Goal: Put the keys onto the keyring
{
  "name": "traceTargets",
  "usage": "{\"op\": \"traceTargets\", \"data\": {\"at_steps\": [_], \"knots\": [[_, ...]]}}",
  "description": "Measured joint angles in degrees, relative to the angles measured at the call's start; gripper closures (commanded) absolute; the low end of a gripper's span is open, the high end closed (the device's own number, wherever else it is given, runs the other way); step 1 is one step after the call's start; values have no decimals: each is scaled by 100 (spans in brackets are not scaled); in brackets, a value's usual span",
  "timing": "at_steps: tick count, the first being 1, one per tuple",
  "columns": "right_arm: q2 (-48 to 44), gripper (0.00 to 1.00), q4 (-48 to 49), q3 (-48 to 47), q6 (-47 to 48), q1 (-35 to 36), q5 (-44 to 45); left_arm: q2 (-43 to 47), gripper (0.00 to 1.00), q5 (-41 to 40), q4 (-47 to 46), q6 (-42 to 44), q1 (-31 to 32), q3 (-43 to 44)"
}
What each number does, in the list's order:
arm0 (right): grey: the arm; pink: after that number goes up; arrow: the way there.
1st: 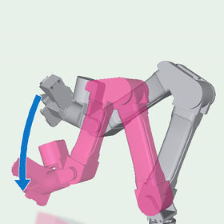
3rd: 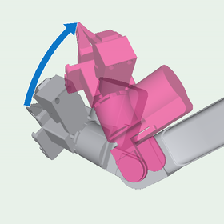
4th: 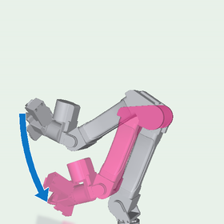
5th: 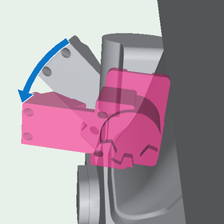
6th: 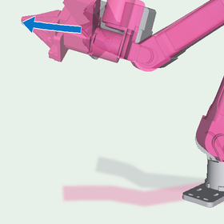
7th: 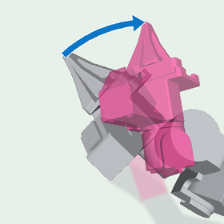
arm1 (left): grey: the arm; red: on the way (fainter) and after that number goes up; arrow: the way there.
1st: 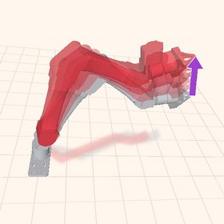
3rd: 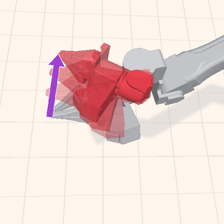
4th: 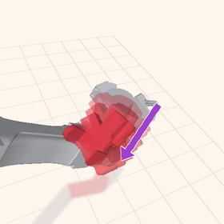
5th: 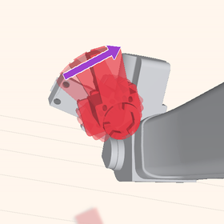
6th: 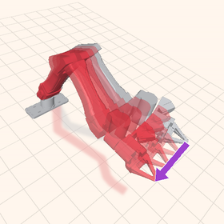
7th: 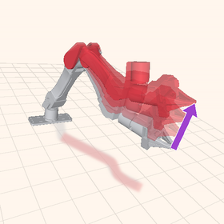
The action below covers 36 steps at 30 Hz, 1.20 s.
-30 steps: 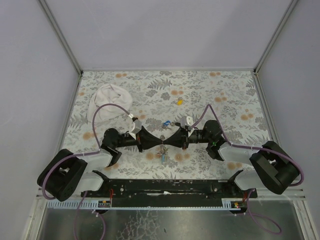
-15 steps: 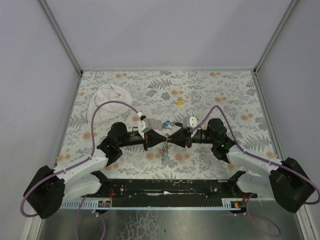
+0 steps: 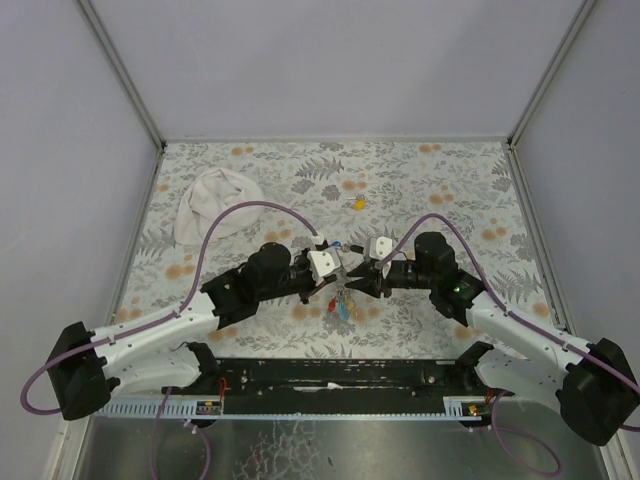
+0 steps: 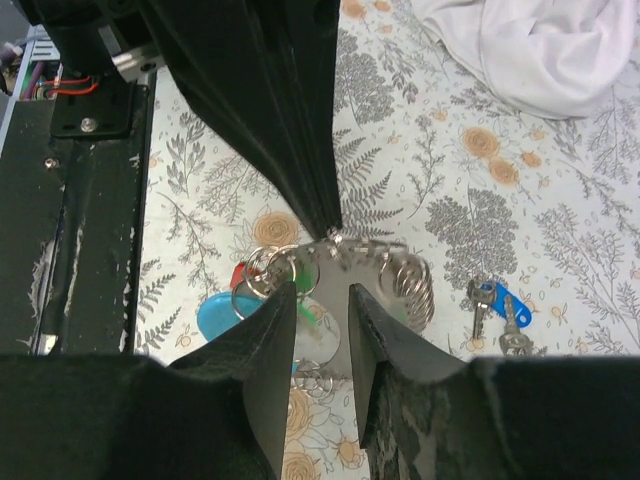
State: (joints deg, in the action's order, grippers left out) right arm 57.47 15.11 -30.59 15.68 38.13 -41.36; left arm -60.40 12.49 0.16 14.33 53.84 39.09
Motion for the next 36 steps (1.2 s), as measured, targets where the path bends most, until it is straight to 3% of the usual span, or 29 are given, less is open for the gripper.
{"op": "traceTargets", "data": {"at_steps": [14, 25, 36], "knots": [[70, 65, 234, 0, 264, 0, -70, 44, 100, -437, 662, 374, 284, 260], [535, 68, 485, -94, 343, 0, -798, 24, 100, -387, 789, 433, 308, 337], [745, 79, 374, -387, 452, 0, -977, 7, 100, -306, 903, 452, 308, 398]]}}
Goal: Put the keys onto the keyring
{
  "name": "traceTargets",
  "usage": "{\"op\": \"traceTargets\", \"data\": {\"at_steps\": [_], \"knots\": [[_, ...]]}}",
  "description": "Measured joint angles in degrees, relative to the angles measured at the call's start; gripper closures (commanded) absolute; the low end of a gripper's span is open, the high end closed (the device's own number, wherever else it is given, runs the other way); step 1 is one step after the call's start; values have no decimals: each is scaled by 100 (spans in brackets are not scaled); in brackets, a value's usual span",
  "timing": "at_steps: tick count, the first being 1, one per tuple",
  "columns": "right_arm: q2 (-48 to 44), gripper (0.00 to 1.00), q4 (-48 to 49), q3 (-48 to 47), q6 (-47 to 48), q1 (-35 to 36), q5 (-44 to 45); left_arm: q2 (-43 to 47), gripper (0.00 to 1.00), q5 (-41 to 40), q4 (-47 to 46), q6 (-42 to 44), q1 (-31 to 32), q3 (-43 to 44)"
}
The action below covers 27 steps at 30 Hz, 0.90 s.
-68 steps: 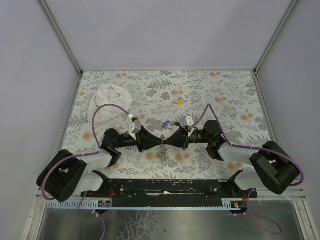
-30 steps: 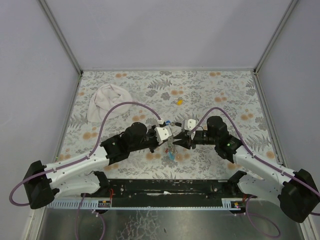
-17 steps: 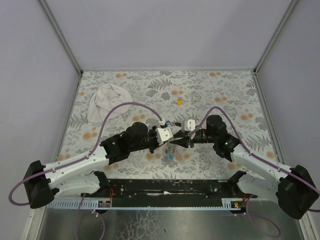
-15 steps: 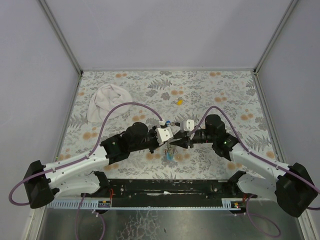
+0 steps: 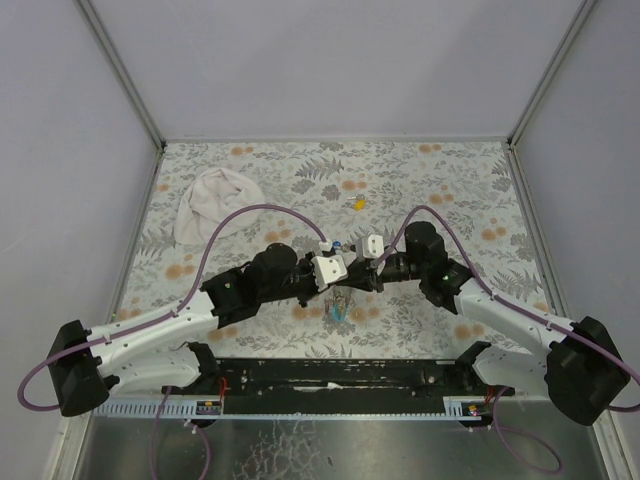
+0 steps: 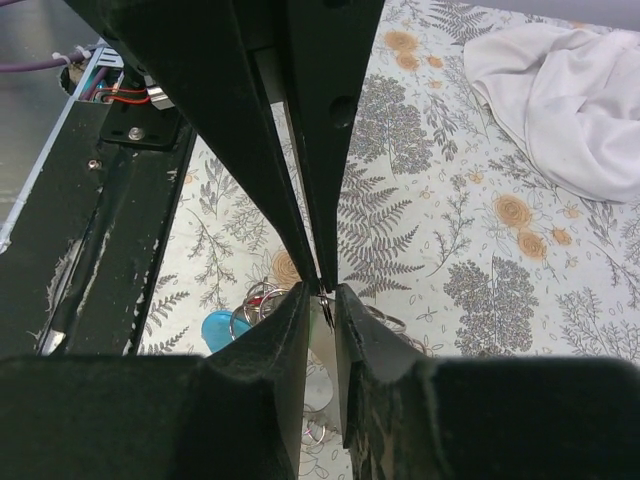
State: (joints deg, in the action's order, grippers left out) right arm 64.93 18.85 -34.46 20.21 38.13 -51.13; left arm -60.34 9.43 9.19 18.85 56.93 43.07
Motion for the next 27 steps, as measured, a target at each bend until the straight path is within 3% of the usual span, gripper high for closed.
{"op": "traceTargets", "data": {"at_steps": [6, 12, 17, 21, 27], "knots": [[13, 85, -144, -44, 70, 0, -50, -11, 100, 0, 48, 2, 0, 22], [61, 100, -317, -133, 127, 0, -52, -2, 100, -11, 59, 2, 0, 22], [70, 100, -339, -181, 94, 0, -42, 98, 84, -57, -46, -7, 0, -63], [68, 100, -181, -168, -98, 0, 83, 715, 73, -55, -697, -83, -79, -730], [31, 100, 629, 129, -579, 0, 184, 1473, 71, 186, -2000, -509, -568, -1816]]}}
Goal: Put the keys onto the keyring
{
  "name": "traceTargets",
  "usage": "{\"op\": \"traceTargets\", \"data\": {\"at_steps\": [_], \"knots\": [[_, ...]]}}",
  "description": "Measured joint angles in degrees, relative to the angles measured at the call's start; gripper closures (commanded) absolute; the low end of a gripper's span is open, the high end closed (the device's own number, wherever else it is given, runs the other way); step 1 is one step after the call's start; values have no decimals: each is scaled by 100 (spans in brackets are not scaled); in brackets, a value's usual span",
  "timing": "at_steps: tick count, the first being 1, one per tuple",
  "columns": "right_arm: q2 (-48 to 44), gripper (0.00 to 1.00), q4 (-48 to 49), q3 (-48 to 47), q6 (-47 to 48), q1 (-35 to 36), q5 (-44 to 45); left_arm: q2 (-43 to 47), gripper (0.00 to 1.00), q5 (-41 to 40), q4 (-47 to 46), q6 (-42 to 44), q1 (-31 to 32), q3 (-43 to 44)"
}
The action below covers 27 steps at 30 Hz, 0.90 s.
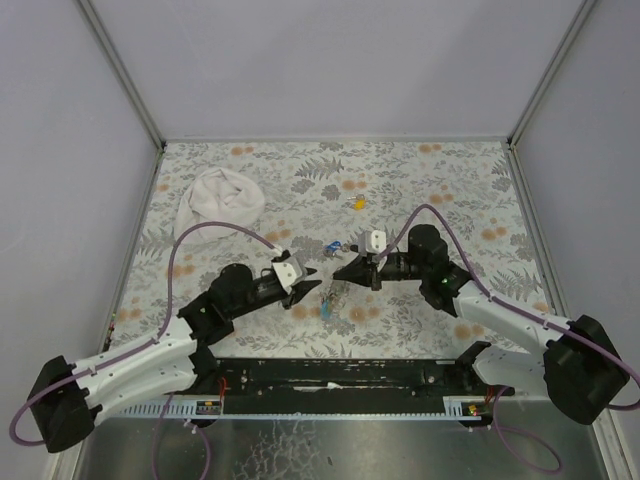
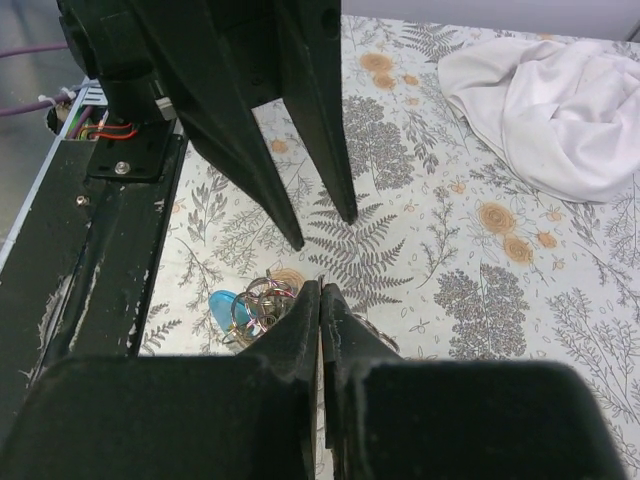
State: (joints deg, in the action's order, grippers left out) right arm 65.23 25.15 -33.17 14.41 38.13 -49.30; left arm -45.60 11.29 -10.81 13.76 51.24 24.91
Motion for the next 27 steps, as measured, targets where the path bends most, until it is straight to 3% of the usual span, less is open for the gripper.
{"op": "traceTargets", "data": {"at_steps": [10, 17, 27], "knots": [[170, 100, 1534, 520, -796, 0, 61, -205, 70, 1543, -2658, -1370, -1534, -1305], [472, 100, 2415, 664, -1224, 0, 52, -835, 69, 2531, -3956, -1923, -1770, -1335], [883, 100, 3254, 710, -1759, 0, -35, -1440, 69, 3088, -4500, -2039, -1797, -1340]]}}
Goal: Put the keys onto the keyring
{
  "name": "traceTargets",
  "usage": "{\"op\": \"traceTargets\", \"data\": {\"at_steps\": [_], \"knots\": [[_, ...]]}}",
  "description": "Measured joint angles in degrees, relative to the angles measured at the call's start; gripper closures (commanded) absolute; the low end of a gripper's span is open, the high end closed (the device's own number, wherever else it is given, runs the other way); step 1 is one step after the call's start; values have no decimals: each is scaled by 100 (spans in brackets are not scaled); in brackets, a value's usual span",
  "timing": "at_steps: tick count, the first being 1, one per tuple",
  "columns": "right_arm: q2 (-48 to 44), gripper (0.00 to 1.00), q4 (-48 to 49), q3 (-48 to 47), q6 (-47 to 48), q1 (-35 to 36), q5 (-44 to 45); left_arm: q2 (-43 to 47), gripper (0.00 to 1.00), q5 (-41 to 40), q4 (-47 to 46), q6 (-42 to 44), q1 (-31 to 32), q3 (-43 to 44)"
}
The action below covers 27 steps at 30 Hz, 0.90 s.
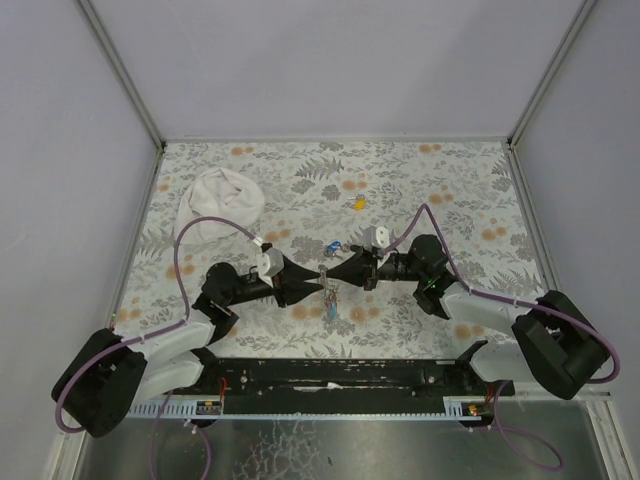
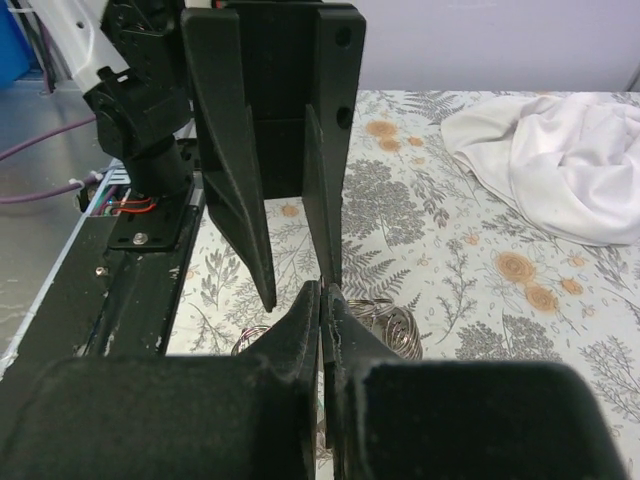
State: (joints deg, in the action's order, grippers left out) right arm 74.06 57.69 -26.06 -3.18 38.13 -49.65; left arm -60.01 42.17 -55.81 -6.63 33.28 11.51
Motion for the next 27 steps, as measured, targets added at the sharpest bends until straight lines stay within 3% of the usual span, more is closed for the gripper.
{"op": "traceTargets", "data": {"at_steps": [27], "knots": [[221, 100, 284, 0, -229, 0, -409, -575, 73, 319, -763, -291, -28, 96]]}}
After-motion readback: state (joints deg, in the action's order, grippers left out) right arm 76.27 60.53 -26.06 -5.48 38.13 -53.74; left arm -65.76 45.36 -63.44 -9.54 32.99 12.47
